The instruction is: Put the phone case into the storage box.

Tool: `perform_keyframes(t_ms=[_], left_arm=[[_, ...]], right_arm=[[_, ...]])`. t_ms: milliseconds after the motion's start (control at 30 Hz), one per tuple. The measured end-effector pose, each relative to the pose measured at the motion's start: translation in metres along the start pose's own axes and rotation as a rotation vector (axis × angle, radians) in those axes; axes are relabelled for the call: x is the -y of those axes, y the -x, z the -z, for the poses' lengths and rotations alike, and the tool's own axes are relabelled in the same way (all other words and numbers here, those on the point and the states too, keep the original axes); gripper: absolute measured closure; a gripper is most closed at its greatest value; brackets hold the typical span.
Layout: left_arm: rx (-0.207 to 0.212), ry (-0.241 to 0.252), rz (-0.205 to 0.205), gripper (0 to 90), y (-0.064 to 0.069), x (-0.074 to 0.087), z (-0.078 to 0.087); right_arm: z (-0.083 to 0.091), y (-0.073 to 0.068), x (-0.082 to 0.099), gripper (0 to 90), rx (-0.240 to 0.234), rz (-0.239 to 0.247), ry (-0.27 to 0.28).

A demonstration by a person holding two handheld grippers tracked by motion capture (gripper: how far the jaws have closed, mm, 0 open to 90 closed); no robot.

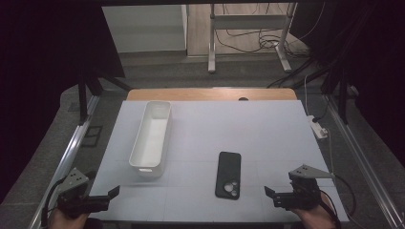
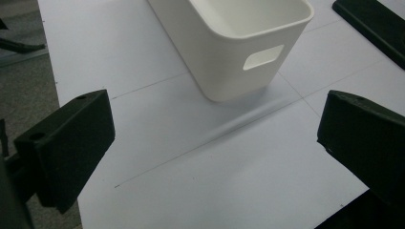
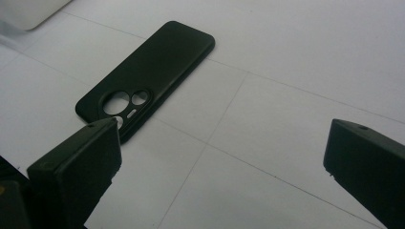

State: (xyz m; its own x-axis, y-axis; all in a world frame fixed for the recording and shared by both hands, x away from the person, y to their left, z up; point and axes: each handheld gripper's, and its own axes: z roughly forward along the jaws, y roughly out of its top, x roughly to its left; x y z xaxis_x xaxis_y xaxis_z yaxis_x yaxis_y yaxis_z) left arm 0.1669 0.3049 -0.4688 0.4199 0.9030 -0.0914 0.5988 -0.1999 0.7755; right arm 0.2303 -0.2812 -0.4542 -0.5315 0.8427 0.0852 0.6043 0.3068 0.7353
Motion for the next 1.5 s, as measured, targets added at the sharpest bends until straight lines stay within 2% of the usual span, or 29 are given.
perform_keyframes(t_ms=[133,300,600,1000,1267,1433,1500], left_arm=[[0.024,-0.01,0.005,0.7,-0.002,0.0,-0.001],[0.035,-0.017,0.003,1.0,-0.002,-0.001,-0.002],[0.035,-0.027,-0.01,1.1,-0.001,-0.001,-0.003],[0.044,-0.031,-0.006,1.2,-0.001,-0.001,-0.004],[0.041,-0.033,-0.006,1.2,-0.001,-0.001,-0.003],[0.04,-0.033,-0.006,1.2,-0.001,-0.001,-0.003],[0.04,-0.034,-0.007,1.3,-0.001,-0.001,-0.003]], right_arm=[[-0.001,0.001,0.0,0.0,-0.007,-0.004,-0.005],[-0.001,0.0,0.0,0.0,-0.008,0.001,-0.009],[-0.002,0.001,-0.001,0.0,-0.015,0.002,-0.018],[-0.006,-0.001,-0.003,0.0,-0.032,0.023,-0.056],[-0.01,-0.003,-0.007,0.0,-0.054,0.036,-0.075],[-0.014,-0.005,-0.01,0.0,-0.084,0.041,-0.098],[-0.016,-0.005,-0.012,0.0,-0.104,0.054,-0.091]])
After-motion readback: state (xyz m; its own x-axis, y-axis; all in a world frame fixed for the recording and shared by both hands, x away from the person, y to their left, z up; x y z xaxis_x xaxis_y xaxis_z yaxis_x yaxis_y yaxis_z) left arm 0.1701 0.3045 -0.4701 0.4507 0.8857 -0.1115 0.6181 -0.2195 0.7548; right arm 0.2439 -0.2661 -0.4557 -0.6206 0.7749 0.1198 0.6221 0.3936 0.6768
